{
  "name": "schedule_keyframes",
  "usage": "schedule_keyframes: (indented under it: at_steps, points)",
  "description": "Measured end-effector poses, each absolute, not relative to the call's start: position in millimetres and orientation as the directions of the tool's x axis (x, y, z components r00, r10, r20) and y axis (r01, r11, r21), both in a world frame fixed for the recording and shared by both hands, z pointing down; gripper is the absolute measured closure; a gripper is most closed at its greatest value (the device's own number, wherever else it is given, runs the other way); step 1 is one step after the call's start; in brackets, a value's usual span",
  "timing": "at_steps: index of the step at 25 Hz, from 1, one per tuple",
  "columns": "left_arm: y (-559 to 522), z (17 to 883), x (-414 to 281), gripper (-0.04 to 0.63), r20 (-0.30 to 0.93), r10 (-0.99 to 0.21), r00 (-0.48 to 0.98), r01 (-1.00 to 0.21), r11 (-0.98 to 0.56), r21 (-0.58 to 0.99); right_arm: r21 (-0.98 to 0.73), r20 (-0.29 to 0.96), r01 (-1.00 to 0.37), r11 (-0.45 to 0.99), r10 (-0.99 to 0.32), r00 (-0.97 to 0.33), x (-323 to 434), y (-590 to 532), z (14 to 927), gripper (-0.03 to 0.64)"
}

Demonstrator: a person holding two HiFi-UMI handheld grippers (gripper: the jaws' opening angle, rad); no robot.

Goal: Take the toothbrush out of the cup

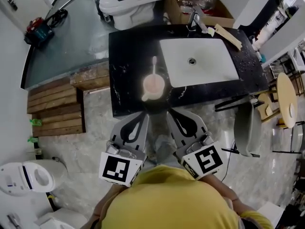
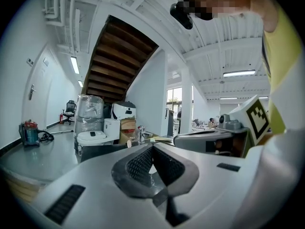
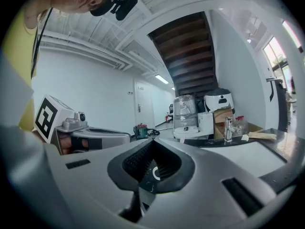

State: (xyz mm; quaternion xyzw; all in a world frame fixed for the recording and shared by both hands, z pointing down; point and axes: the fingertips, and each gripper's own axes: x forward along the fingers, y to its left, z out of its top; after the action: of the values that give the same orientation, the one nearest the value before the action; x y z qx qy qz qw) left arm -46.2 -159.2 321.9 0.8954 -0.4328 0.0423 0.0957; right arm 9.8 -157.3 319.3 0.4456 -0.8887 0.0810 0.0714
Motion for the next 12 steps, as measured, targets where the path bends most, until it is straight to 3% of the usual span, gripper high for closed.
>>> schedule_keyframes:
  at_steps: [12]
  points:
    - [-236.5,335.1,-37.1,0.584,0.193,-0.791,0.580,-0.814,-0.567,0.126,-0.107,0.226,-0.759,0.642,-0.728,-0.647,18.9,-238.8,331.6,0.600]
